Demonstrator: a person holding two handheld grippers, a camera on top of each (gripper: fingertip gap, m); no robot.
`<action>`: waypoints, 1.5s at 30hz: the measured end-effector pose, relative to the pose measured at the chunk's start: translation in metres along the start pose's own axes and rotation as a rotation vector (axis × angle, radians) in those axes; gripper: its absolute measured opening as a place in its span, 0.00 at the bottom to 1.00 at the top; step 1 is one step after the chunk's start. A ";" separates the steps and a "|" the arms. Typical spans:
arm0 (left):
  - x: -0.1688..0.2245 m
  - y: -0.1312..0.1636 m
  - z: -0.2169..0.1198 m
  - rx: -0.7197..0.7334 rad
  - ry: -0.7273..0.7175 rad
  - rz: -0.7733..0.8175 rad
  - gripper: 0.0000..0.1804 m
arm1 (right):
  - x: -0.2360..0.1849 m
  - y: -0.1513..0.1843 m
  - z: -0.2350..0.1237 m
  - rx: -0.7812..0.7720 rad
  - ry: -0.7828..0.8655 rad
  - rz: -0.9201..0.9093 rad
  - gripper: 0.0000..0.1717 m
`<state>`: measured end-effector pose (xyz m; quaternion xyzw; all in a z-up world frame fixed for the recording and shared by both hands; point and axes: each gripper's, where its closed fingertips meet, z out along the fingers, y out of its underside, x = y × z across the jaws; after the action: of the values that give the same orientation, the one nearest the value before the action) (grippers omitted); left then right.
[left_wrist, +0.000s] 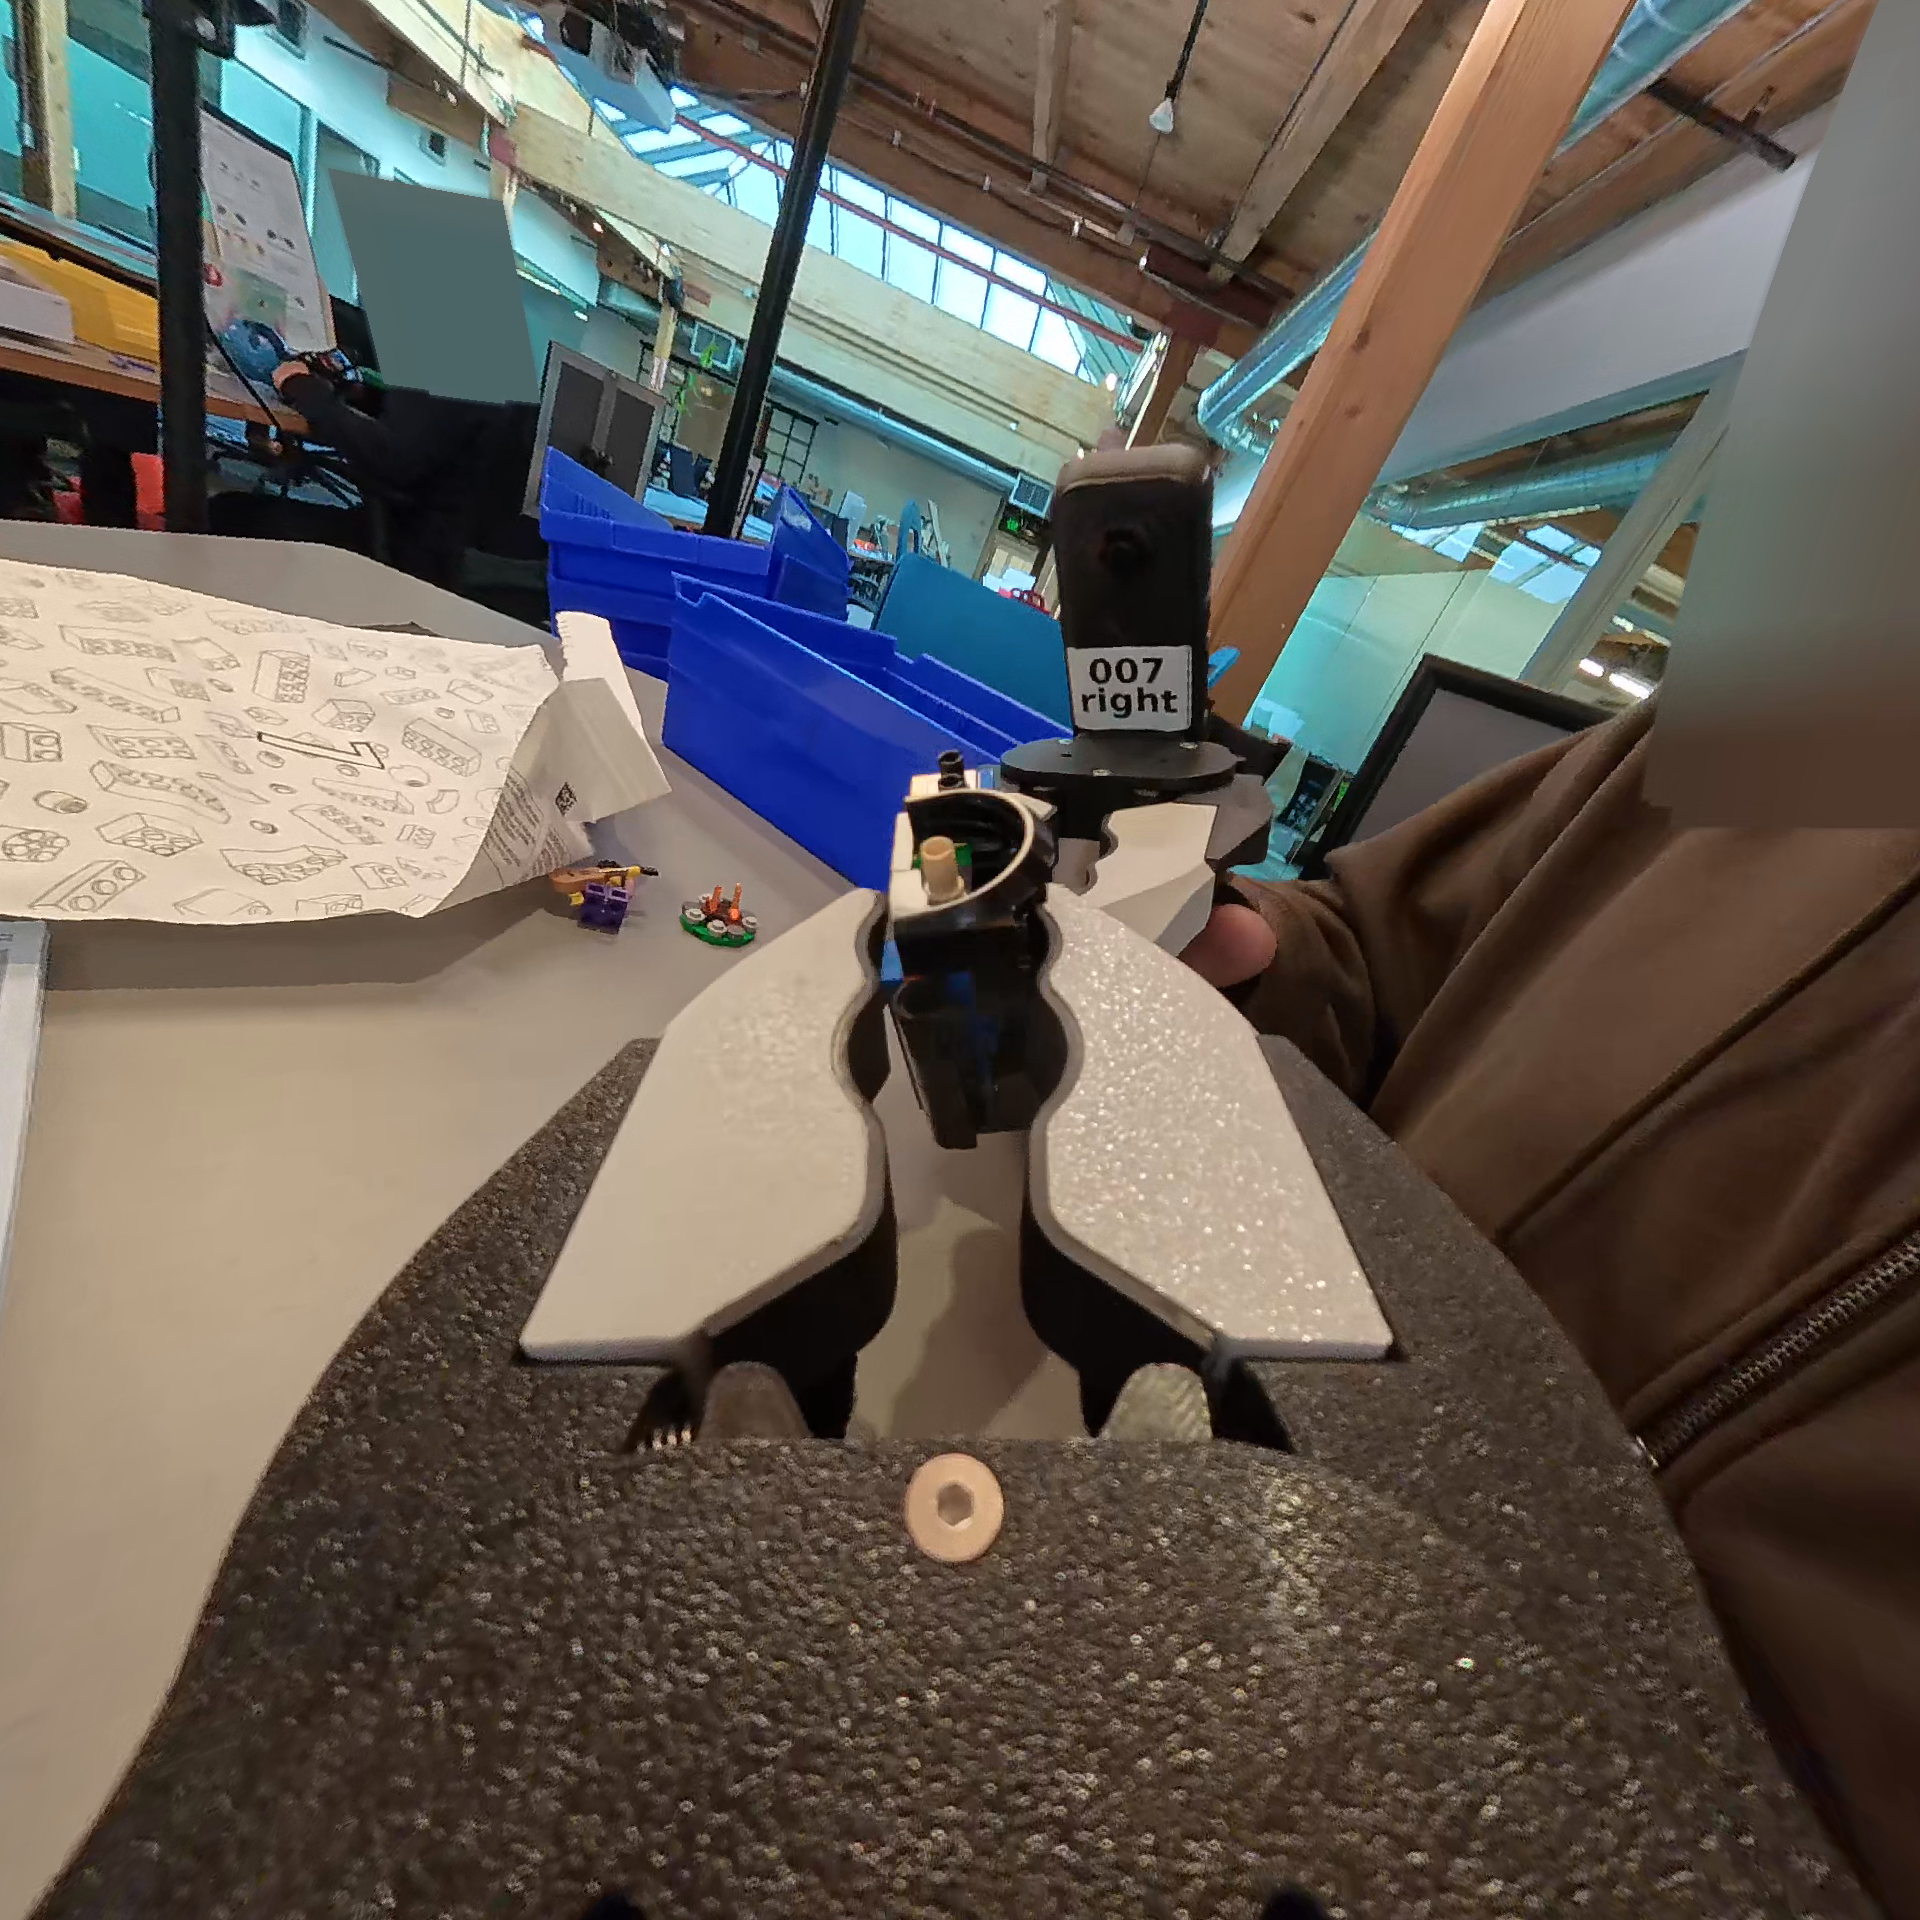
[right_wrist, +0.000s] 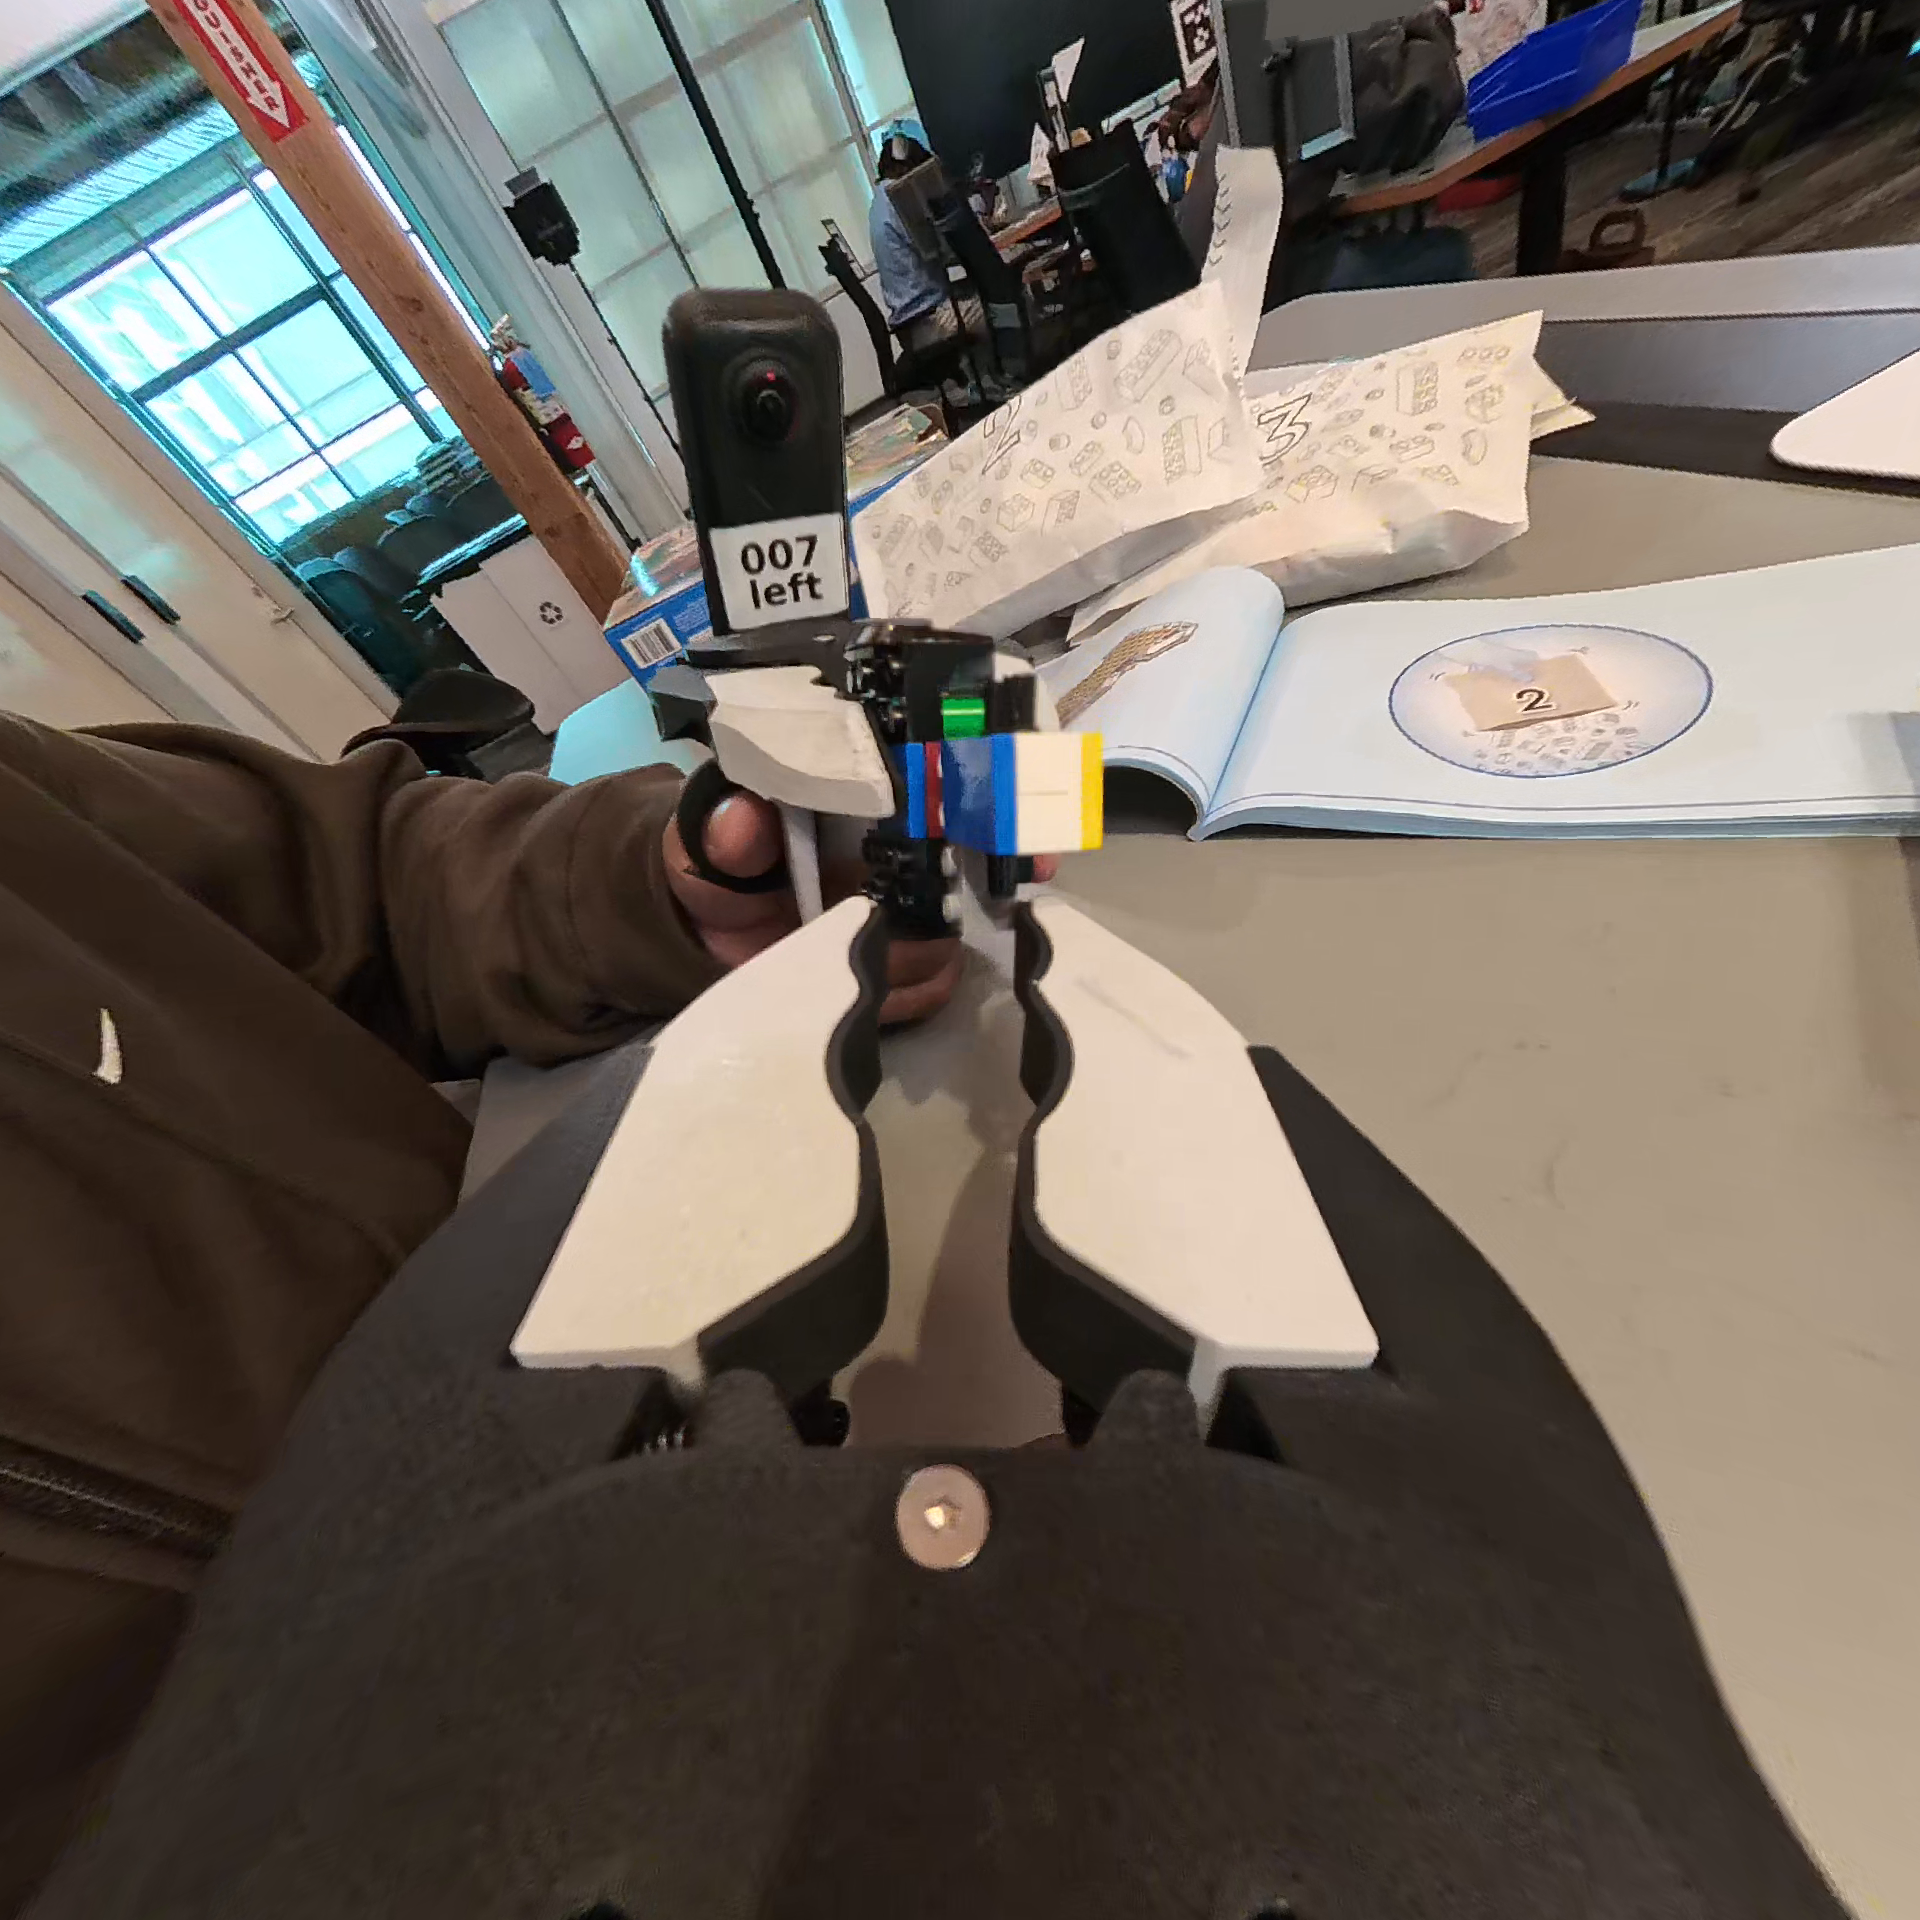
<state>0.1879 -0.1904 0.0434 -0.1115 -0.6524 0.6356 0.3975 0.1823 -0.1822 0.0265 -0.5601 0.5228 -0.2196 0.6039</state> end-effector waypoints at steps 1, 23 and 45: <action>0.001 0.002 0.001 -0.017 0.004 0.012 0.12 | 0.000 0.001 0.000 0.000 -0.009 0.010 0.13; 0.003 0.015 0.012 -0.090 -0.006 -0.026 0.12 | 0.001 0.012 -0.010 0.042 -0.152 0.205 0.11; -0.008 0.010 0.008 -0.045 -0.057 -0.106 0.12 | 0.001 0.014 -0.009 0.054 -0.101 0.123 0.07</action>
<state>0.1846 -0.1995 0.0319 -0.0674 -0.6827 0.6015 0.4093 0.1699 -0.1834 0.0153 -0.5210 0.5188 -0.1676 0.6568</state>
